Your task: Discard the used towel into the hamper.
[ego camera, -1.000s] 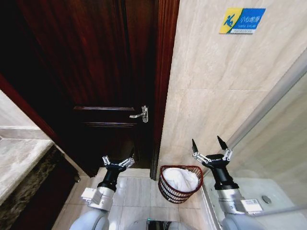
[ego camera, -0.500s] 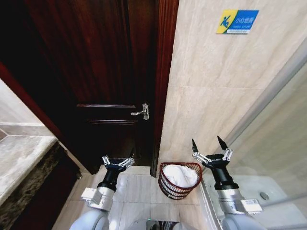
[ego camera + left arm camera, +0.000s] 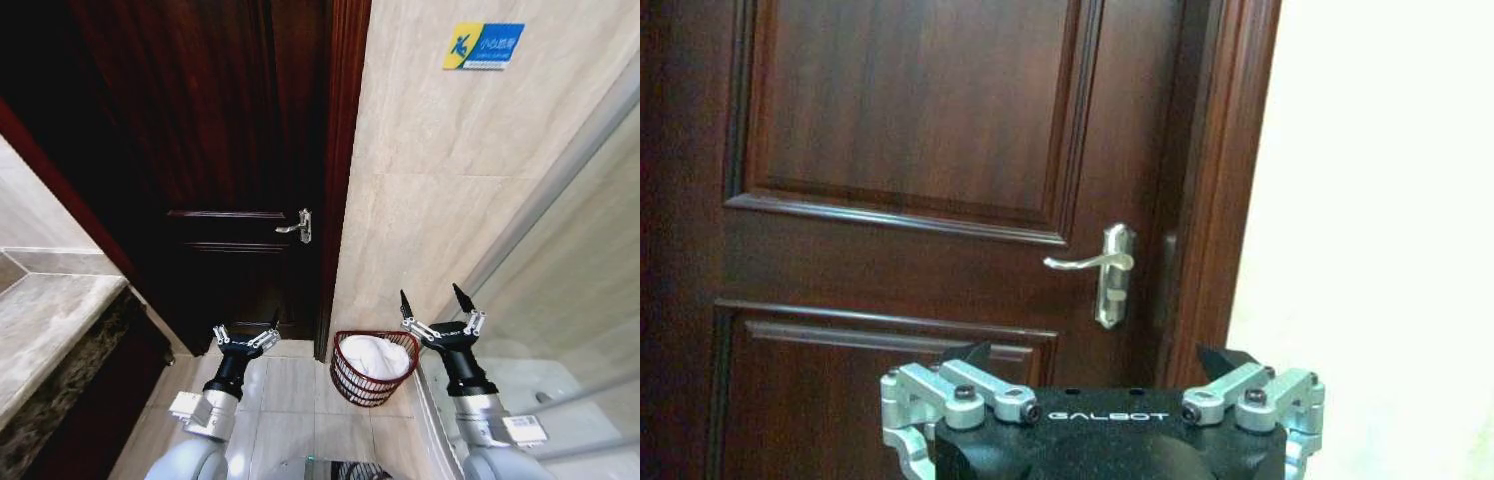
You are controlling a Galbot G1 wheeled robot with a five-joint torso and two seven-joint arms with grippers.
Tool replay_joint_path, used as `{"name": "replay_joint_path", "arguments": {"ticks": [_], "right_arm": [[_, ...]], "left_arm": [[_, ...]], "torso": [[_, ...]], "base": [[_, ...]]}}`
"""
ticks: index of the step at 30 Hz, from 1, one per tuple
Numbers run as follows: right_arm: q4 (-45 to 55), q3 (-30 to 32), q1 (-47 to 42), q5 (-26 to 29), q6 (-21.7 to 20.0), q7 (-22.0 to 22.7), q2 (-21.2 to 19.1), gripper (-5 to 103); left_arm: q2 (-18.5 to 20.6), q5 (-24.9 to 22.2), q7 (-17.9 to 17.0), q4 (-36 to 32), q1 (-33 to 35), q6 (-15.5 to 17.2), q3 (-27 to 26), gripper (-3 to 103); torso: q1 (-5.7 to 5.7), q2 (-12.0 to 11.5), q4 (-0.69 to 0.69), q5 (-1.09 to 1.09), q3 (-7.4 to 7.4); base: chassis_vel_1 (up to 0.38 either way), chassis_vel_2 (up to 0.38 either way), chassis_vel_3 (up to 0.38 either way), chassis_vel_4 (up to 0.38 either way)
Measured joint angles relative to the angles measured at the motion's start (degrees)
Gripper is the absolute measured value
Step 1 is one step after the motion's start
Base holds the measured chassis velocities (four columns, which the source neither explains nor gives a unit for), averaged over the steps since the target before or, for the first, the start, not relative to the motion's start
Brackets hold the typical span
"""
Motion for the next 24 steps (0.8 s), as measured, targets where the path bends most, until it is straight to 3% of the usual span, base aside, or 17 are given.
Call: {"name": "replay_joint_path", "arguments": {"ticks": [24], "right_arm": [[0.0,0.0,0.0,0.0,0.0,0.0,0.0,100]], "left_arm": [[0.0,0.0,0.0,0.0,0.0,0.0,0.0,100]], "torso": [[0.0,0.0,0.01,-0.03,0.0]], "base": [[0.144,-0.138,-0.14,0.145]]}}
